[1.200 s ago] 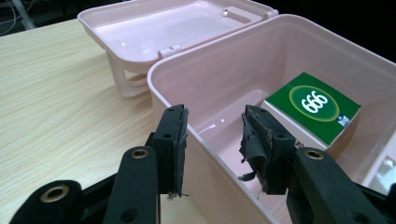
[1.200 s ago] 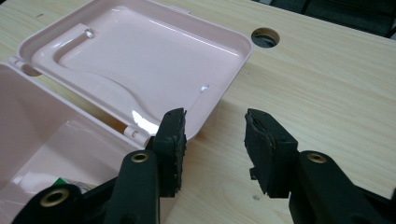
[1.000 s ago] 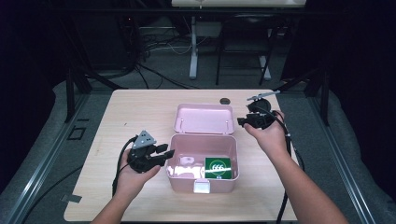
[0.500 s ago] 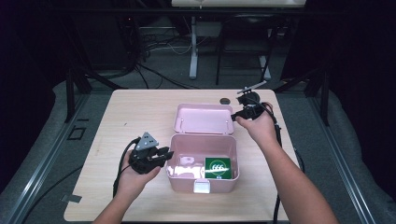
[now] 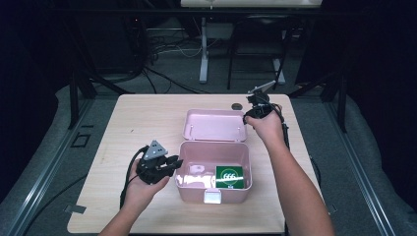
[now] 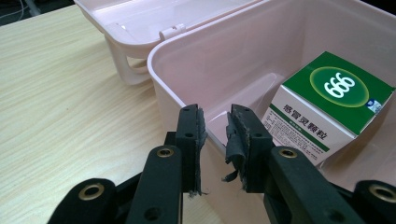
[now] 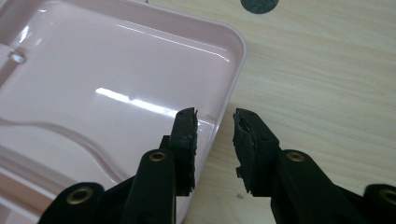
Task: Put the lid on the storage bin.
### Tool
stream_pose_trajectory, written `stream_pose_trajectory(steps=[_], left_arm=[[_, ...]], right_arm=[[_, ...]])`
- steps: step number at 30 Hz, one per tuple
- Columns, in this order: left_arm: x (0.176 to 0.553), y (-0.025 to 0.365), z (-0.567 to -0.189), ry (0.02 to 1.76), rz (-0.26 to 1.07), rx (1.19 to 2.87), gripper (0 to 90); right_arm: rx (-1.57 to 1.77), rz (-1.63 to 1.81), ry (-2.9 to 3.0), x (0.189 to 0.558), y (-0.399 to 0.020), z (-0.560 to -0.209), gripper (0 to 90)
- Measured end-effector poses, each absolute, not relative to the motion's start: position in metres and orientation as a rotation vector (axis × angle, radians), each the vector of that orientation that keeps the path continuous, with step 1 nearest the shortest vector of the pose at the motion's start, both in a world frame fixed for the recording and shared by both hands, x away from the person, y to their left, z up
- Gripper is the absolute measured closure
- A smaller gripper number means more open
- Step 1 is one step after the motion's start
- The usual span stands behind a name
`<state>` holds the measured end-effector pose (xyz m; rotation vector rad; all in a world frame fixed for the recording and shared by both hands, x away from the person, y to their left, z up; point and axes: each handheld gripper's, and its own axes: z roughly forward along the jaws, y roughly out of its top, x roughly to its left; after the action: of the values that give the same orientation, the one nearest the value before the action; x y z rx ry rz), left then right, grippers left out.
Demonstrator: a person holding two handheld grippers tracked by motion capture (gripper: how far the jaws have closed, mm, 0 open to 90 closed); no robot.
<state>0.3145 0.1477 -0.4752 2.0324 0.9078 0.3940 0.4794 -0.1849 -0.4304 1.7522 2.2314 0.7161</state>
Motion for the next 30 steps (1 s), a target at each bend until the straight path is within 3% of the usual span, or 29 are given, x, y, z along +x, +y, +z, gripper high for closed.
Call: stream_pose_trajectory(steps=[10, 21, 30], left_arm=[[0.315, 0.149, -0.476, 0.910, 0.387, 2.023, 74.5], [0.315, 0.149, -0.476, 0.909, 0.383, 2.017, 74.9], [0.316, 0.150, -0.476, 0.908, 0.377, 2.014, 75.2]], right_arm=[[1.839, 0.677, 2.178, 0.497, -0.188, -0.443, 67.1], [1.853, 0.692, 2.169, 0.507, -0.180, -0.455, 77.0], [1.901, 0.700, 2.140, 0.511, -0.182, -0.465, 78.8]])
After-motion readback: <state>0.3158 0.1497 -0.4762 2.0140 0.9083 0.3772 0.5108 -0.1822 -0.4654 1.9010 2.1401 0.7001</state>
